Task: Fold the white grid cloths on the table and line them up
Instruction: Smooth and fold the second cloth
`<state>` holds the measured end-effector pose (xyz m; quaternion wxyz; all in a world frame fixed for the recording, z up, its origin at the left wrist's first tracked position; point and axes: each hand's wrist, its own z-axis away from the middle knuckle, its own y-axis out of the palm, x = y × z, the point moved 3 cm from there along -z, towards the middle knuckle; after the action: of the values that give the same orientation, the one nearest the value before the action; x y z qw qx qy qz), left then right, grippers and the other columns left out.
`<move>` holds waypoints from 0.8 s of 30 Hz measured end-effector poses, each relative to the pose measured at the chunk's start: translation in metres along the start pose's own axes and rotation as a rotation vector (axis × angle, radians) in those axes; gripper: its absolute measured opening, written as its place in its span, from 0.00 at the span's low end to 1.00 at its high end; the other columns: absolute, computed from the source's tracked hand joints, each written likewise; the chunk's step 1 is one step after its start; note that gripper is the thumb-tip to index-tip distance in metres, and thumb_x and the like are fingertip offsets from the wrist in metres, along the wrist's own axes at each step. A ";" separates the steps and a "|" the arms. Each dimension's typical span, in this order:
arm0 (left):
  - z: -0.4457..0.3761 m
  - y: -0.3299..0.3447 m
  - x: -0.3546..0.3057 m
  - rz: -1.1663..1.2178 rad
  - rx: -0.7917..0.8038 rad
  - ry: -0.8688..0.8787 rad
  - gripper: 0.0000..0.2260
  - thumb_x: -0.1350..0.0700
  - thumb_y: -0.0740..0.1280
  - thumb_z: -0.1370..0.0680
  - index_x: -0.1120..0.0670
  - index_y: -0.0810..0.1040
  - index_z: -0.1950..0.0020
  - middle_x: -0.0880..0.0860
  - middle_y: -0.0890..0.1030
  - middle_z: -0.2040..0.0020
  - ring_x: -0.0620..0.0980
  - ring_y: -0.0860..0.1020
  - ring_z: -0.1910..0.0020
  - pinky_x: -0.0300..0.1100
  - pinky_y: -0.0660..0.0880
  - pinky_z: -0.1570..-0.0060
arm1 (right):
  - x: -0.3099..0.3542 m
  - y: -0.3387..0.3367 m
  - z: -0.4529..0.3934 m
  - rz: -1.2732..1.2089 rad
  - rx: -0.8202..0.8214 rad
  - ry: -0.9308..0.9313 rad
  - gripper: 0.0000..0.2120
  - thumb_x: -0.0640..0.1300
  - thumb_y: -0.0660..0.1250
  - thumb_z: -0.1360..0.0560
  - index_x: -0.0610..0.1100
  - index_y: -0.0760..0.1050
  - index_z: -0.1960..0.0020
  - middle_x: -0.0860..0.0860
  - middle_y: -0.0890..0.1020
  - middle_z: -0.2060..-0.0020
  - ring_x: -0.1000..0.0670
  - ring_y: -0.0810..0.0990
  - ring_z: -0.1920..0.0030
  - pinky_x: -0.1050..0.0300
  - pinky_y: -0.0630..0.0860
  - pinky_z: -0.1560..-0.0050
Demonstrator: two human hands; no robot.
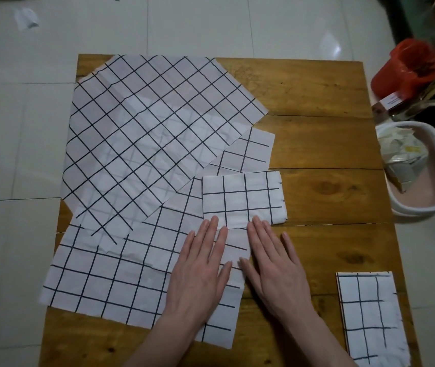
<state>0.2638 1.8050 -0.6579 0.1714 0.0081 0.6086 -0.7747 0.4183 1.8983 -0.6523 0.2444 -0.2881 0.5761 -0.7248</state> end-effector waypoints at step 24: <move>0.002 -0.006 -0.005 -0.033 0.007 -0.015 0.36 0.35 0.49 0.14 0.57 0.49 0.14 0.56 0.49 0.14 0.54 0.47 0.15 0.54 0.52 0.21 | -0.007 -0.010 -0.002 -0.092 -0.140 0.259 0.28 0.57 0.52 0.14 0.45 0.64 0.19 0.49 0.65 0.19 0.49 0.60 0.18 0.44 0.55 0.19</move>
<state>0.2672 1.8053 -0.6507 0.1630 -0.0069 0.6045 -0.7797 0.4219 1.9071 -0.6436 0.1138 -0.2344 0.6384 -0.7243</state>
